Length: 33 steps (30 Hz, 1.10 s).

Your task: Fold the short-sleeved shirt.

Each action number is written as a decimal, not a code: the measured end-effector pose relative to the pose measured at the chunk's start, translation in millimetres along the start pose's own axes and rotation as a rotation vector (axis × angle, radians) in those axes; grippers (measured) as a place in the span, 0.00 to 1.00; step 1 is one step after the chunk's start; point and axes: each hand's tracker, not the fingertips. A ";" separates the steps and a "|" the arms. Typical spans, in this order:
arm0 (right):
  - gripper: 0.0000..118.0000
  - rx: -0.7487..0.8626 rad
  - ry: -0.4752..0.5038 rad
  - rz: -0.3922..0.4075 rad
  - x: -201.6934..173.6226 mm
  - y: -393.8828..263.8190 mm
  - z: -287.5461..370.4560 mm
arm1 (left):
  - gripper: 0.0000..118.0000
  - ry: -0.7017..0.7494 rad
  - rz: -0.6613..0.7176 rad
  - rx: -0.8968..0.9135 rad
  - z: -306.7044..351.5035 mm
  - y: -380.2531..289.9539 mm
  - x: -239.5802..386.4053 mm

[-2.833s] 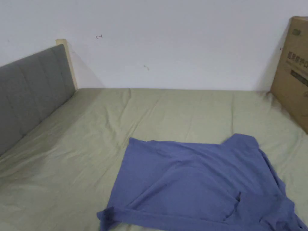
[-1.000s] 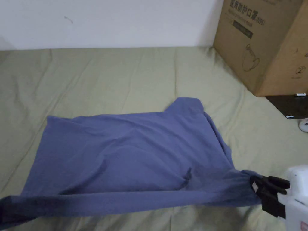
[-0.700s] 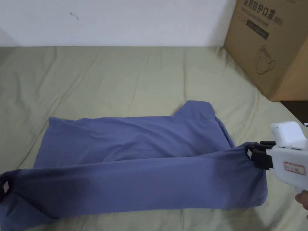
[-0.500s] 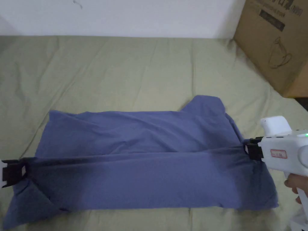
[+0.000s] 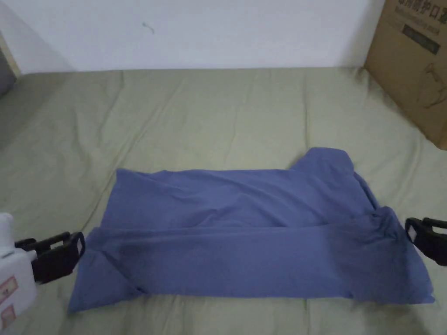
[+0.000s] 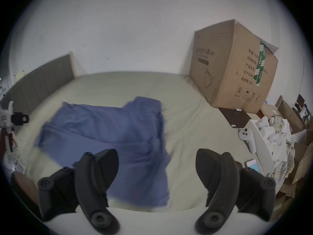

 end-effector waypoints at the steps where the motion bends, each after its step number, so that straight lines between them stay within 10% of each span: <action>1: 0.61 0.034 0.008 0.029 -9.3 -7.3 21.0 | 0.35 0.011 -0.015 -0.001 18.3 -10.4 8.3; 3: 0.09 0.037 -0.002 0.076 -25.2 -22.1 50.8 | 0.15 0.039 -0.045 0.004 38.8 -30.7 15.3; 4: 0.01 0.042 -0.002 0.079 -30.9 -30.8 63.1 | 0.10 0.032 -0.074 -0.007 46.6 -41.7 18.3; 13: 0.01 -0.021 0.074 0.049 -68.0 -51.7 94.0 | 0.01 -0.016 -0.169 -0.135 2.5 -80.9 23.6; 15: 0.01 -0.022 0.089 0.045 -70.2 -47.6 90.4 | 0.48 0.011 -0.179 -0.166 -25.2 -81.3 18.3; 17: 0.01 -0.007 0.094 0.039 -70.7 -44.1 87.6 | 0.58 0.052 -0.176 -0.208 -55.3 -80.1 13.1; 18: 0.01 -0.005 0.094 0.033 -69.5 -42.1 85.5 | 0.81 0.057 -0.164 -0.222 -63.1 -78.8 9.7; 25: 0.01 -0.014 0.083 -0.021 -62.6 -35.2 67.8 | 0.81 0.031 -0.103 -0.234 -90.8 -72.1 11.7; 27: 0.01 -0.024 0.091 -0.034 -60.5 -35.2 62.0 | 0.64 0.010 -0.136 -0.220 -86.7 -71.3 15.4; 30: 0.01 -0.051 0.080 -0.012 -57.0 -40.6 49.6 | 0.07 0.011 -0.212 -0.194 -79.9 -70.2 27.6; 33: 0.01 -0.077 0.083 -0.007 -53.2 -43.2 35.4 | 0.04 0.014 -0.218 -0.185 -74.4 -66.3 32.5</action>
